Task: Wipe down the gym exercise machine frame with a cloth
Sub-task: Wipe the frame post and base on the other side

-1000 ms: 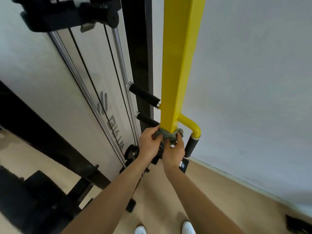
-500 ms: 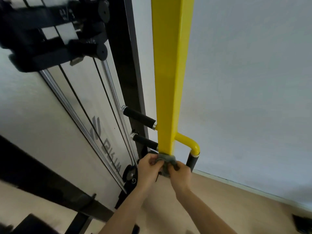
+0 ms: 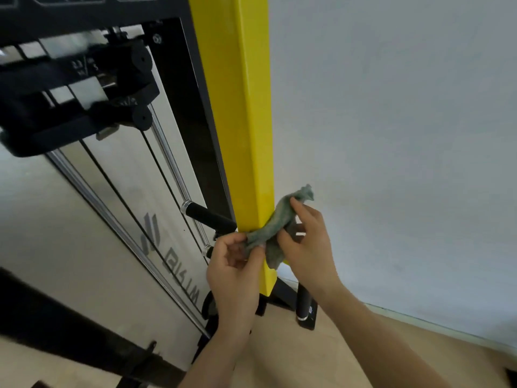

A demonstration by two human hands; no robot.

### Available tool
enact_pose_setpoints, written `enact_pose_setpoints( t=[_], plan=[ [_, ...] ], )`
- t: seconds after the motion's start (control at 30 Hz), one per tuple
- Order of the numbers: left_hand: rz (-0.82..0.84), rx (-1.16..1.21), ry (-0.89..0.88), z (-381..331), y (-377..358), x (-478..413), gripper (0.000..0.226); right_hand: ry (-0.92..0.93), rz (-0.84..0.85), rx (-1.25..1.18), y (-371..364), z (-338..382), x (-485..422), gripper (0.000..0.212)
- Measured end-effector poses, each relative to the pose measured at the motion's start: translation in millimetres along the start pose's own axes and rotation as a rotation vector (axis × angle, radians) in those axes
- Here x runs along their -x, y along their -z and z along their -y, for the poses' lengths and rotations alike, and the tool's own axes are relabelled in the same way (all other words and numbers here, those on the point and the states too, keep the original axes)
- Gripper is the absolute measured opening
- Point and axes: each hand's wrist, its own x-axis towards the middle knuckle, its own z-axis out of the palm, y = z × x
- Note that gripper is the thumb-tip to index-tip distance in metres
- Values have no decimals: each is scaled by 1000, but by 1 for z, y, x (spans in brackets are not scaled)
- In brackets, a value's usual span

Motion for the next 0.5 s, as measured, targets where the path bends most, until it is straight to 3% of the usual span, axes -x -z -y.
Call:
enact_pose_setpoints(
  t=[0.13, 0.3, 0.5],
  plan=[
    [-56, 20, 10, -4, -10, 2, 25, 66, 299, 125, 7, -9, -35, 37],
    [-168, -58, -57, -14, -21, -5, 20, 123, 496, -88, 20, -5, -62, 49],
    [-316, -79, -150, -36, -38, -17, 20, 223, 724, -273, 32, 17, -95, 36]
  ],
)
